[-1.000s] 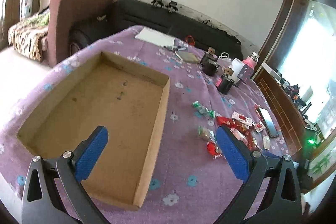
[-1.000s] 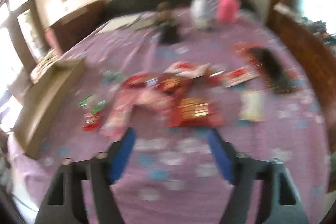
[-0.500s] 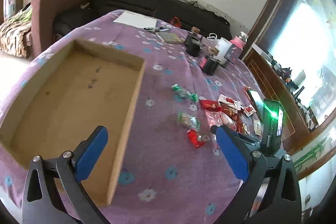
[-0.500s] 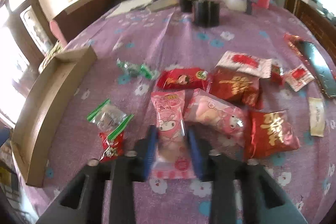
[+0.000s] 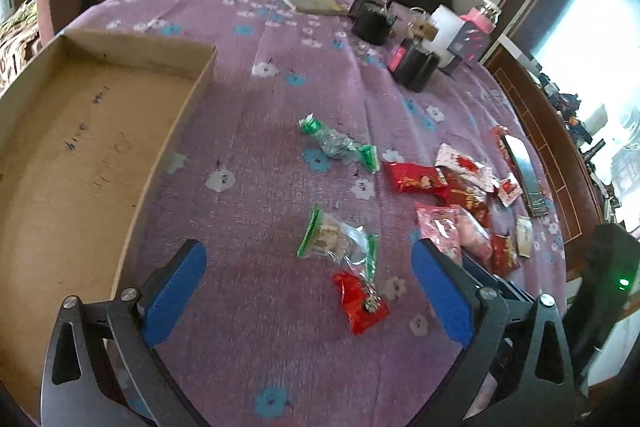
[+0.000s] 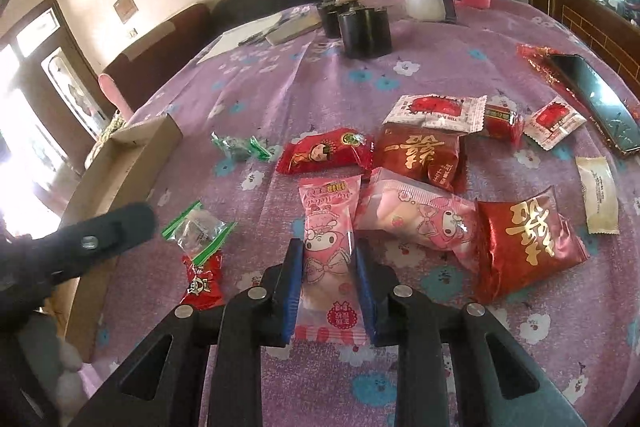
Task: Organize snacks
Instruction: 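Grasp the clear green-twist candy bag with the left tool while the right tool grasps the pink bread bag, then carry both snacks over the cardboard box and open both tools to drop them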
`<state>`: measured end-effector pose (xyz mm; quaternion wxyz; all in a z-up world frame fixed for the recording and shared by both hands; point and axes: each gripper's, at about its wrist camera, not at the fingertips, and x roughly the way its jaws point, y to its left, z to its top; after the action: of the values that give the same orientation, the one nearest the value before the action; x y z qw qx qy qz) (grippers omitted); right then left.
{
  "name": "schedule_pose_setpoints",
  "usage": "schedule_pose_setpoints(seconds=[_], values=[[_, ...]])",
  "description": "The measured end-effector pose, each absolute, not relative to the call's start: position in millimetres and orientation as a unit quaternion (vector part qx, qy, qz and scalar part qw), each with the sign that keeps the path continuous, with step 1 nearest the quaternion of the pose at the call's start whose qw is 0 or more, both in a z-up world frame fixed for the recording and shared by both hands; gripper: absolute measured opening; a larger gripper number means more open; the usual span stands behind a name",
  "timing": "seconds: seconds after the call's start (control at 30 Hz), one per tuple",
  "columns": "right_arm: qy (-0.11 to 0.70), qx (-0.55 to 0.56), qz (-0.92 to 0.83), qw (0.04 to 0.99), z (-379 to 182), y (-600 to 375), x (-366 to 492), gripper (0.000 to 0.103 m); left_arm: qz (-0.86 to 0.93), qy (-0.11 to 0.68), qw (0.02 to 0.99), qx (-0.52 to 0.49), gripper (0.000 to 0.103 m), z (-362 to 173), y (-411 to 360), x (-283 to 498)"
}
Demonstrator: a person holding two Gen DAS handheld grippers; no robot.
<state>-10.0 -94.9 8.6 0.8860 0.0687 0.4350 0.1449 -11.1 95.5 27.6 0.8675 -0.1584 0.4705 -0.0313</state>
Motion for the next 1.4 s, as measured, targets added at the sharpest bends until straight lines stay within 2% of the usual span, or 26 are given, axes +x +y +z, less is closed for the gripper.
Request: schedule_pose_setpoints(seconds=[0.17, 0.23, 0.27, 0.47, 0.5, 0.53, 0.57, 0.77, 1.07, 1.4], values=[[0.438, 0.076, 0.150, 0.883, 8.2, -97.3, -9.4, 0.027, -0.014, 0.468, 0.875, -0.122, 0.091, 24.9, 87.0, -3.7], [0.438, 0.077, 0.152, 0.883, 8.0, -97.7, -9.5, 0.028, -0.030, 0.477, 0.870, -0.122, 0.075, 22.5, 83.4, 1.6], [0.438, 0.078, 0.152, 0.883, 8.1, -97.9, -9.4, 0.028, -0.036, 0.487, 0.864, -0.119, 0.073, 18.8, 79.6, 3.2], [0.437, 0.074, 0.152, 0.883, 8.3, -96.6, -9.7, 0.029, -0.035, 0.481, 0.873, -0.076, 0.072, 15.5, 62.8, 3.5], [0.437, 0.071, 0.151, 0.884, 8.6, -95.7, -9.9, 0.029, -0.033, 0.480, 0.875, -0.059, 0.069, 14.9, 58.8, 3.0], [0.436, 0.070, 0.151, 0.884, 8.3, -95.5, -10.2, 0.029, -0.027, 0.478, 0.877, -0.037, 0.053, 14.6, 54.5, 3.1], [0.436, 0.069, 0.151, 0.885, 8.2, -95.0, -10.4, 0.029, -0.024, 0.473, 0.881, -0.018, 0.044, 14.6, 50.9, 2.3], [0.432, 0.072, 0.153, 0.886, 8.6, -95.1, -10.9, 0.025, -0.041, 0.463, 0.883, -0.054, 0.045, 18.6, 60.3, -2.9], [0.400, 0.083, 0.163, 0.898, 19.4, -100.2, -15.9, 0.025, -0.075, 0.416, 0.900, -0.106, 0.045, 62.2, 82.1, -35.9], [0.402, 0.088, 0.149, 0.899, 16.5, -103.0, -13.9, 0.025, -0.056, 0.370, 0.914, -0.156, 0.045, 109.7, 170.9, -99.8]])
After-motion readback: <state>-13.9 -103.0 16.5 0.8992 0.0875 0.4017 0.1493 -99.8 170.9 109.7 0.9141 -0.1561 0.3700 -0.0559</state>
